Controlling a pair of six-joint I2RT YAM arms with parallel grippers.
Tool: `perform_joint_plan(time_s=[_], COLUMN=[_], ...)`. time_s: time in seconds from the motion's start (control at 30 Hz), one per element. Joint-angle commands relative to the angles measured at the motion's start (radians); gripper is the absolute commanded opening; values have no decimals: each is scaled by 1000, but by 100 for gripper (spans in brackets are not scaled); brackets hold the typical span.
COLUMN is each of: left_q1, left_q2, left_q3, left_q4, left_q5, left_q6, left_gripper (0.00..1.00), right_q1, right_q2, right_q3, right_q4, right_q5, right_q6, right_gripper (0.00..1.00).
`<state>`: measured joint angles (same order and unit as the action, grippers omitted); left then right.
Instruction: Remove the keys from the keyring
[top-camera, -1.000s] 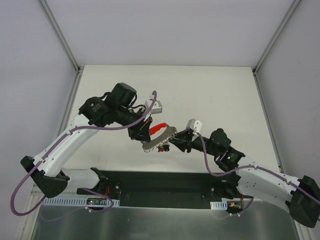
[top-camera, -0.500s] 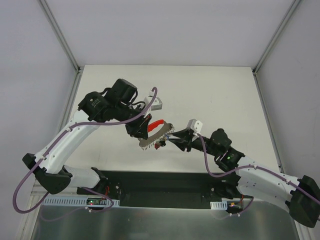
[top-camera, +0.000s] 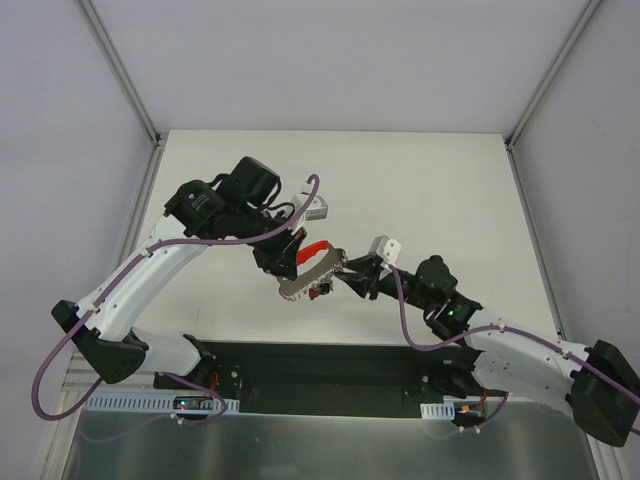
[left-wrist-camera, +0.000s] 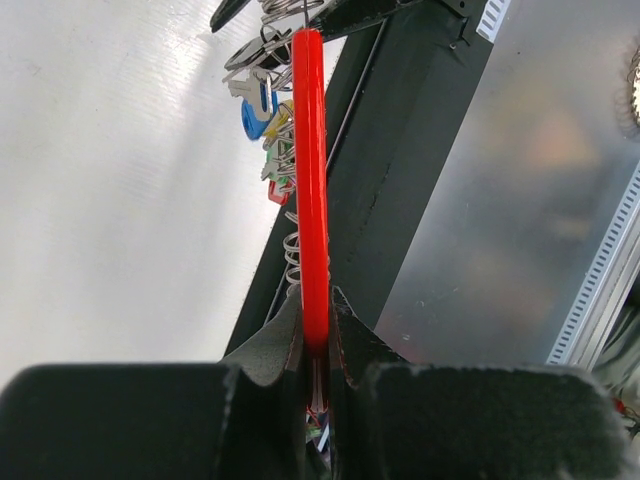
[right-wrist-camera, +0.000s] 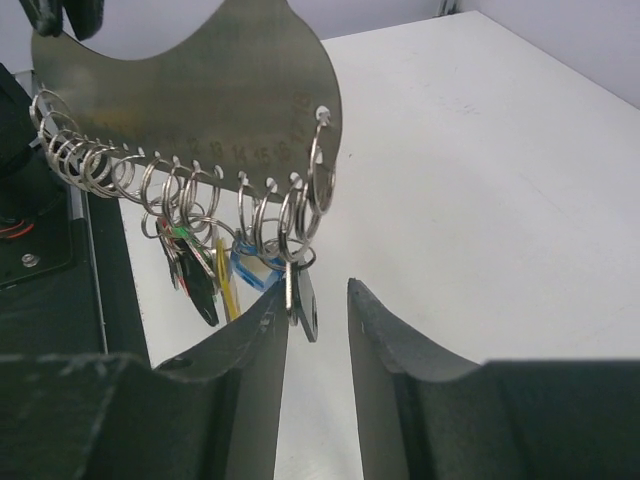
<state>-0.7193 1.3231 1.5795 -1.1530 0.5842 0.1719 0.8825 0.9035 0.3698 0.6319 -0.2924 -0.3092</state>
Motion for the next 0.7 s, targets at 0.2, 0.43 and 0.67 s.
perform_joint_plan(time_s=[0.2, 0.43, 0.67], left_q1=[-2, -2, -3], left_q2=[-9, -5, 1], left_q3=[59, 76, 70], left_q4=[-8, -7, -7], left_q5=[22, 55, 68], left_q6=[-12, -20, -28], left_gripper=[0, 0, 0], right_q1=[9, 18, 32], right_q2=[17, 41, 55], right_q3=[6, -14, -6], right_q4=[115, 169, 201], right_q5=[38, 38, 33], right_q6=[-21, -24, -25], right_gripper=[29, 32, 38])
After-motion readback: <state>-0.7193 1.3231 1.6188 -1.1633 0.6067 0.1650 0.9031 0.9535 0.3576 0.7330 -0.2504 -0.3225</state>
